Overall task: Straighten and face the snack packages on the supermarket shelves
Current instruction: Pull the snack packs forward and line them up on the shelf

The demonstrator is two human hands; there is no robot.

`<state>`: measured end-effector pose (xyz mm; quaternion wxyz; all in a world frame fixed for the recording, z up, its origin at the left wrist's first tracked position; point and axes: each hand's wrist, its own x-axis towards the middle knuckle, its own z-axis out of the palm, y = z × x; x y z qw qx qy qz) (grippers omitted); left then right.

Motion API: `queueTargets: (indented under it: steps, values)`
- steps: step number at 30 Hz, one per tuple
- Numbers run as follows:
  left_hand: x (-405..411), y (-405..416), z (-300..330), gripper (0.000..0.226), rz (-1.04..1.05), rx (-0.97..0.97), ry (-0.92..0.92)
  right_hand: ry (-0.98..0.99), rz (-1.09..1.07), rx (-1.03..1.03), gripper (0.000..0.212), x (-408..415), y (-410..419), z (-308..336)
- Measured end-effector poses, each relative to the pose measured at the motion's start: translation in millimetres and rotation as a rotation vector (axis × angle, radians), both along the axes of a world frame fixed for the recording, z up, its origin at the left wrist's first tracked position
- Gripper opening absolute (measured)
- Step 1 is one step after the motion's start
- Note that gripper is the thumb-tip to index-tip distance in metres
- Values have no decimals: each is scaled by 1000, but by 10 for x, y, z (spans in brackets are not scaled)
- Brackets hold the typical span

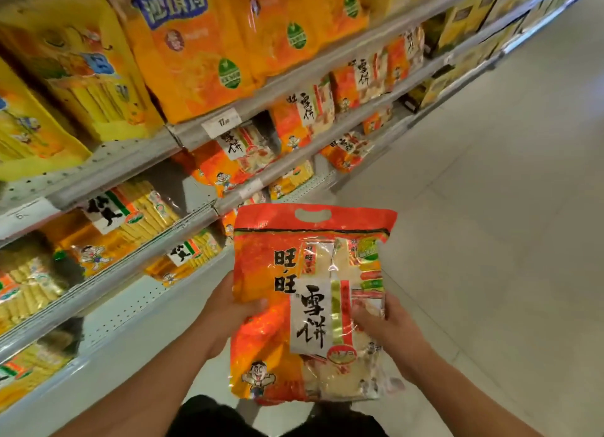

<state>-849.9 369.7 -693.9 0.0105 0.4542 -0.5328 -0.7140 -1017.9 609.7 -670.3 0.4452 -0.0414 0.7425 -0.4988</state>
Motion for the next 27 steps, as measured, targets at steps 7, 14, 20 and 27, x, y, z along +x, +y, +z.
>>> queueTargets:
  steps: [7,14,20,27]
  values:
    - [-924,-1,-155,58,169,26,-19,-160,199,10,75,-1222,-263,-15]
    - [-2136,-427,-548,63,145,48,-63,-36,73,58,66,-2274,-759,-290]
    - [-3034,-630,-910,64,142,36,-130,-55,72,155,57,-3131,-937,-749]
    - [-3833,-534,-1474,60,259,14,-255,-143,297,139,23,-4255,-1100,-1474]
